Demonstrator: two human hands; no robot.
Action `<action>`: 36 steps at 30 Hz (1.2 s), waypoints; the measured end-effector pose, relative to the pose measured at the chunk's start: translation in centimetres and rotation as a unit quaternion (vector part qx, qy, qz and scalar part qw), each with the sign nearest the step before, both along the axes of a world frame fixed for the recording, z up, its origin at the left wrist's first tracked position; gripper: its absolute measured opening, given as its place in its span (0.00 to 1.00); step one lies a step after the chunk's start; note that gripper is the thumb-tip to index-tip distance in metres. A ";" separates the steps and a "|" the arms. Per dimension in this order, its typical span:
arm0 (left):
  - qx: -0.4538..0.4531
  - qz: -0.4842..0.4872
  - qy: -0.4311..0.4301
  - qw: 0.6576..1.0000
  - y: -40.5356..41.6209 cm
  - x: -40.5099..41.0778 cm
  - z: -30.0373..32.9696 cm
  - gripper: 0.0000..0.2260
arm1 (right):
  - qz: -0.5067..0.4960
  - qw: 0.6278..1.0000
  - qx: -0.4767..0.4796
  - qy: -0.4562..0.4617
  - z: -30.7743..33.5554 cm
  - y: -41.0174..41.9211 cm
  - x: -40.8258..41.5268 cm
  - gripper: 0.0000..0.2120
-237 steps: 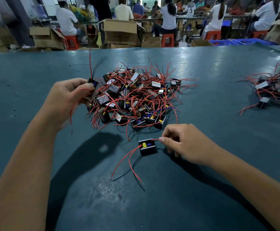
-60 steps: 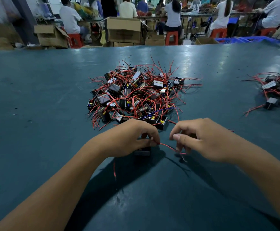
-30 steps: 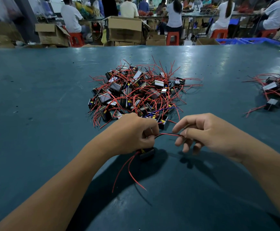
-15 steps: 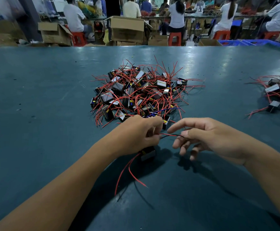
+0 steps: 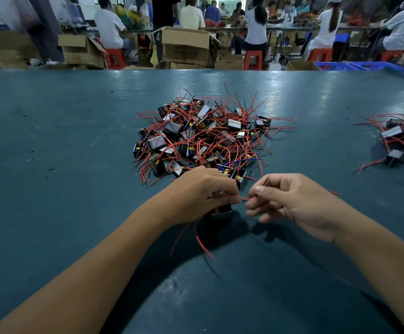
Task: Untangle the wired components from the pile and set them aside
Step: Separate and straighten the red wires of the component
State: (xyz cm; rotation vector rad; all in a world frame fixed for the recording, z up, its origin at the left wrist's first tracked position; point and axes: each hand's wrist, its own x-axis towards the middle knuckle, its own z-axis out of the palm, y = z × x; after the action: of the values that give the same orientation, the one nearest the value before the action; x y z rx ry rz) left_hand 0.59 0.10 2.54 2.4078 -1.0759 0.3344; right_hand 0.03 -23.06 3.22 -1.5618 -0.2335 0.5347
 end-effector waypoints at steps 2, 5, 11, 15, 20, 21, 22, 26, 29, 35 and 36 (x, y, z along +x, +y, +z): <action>-0.034 -0.006 0.027 0.999 -0.2 0.1 -0.3 0.08 | -0.027 0.999 -0.021 0.000 0.0 -0.1 0.1 0.09; -0.078 0.047 0.113 0.989 -0.1 0.3 -0.9 0.09 | 0.003 0.999 -0.041 0.009 0.2 -0.5 0.2 0.11; -0.104 0.121 0.121 0.980 0.3 0.5 -0.5 0.08 | 0.078 0.987 -0.125 -0.057 0.3 -0.6 -0.2 0.05; -0.097 0.161 0.108 0.976 0.0 0.0 0.2 0.12 | 0.076 0.924 -0.306 -0.216 0.4 -0.5 -0.3 0.06; -0.086 0.231 0.073 0.966 -2.2 -1.2 -0.5 0.13 | 0.057 0.890 -0.322 -0.318 0.1 -0.1 -0.5 0.07; -0.086 0.234 0.068 0.966 -2.6 -1.4 -0.7 0.12 | 0.051 0.887 -0.323 -0.324 0.0 -0.1 -0.5 0.07; -0.088 0.229 0.062 0.967 -2.8 -1.6 -0.8 0.10 | 0.049 0.887 -0.326 -0.324 0.0 -0.2 -0.4 0.07; -0.073 0.139 0.060 0.986 -2.8 -2.1 -0.2 0.01 | 0.077 0.904 -0.312 -0.282 0.2 -0.9 0.1 0.07; -0.052 0.083 0.082 0.992 -2.4 -1.7 0.2 0.03 | 0.101 0.916 -0.280 -0.269 0.6 -1.2 0.1 0.06; 0.005 0.052 0.094 0.994 -1.8 -1.0 0.4 0.05 | 0.066 0.880 -0.313 -0.352 1.0 -1.6 0.2 0.07; 0.011 0.052 0.098 0.994 -1.8 -1.0 0.5 0.04 | 0.062 0.868 -0.319 -0.376 1.1 -1.7 0.2 0.07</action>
State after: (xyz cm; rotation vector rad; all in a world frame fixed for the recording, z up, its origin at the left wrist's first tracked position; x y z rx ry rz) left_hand -0.41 -1.69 3.04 2.4629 -0.8739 0.1170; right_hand 0.20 -24.79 4.33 -2.3767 -0.8200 0.0518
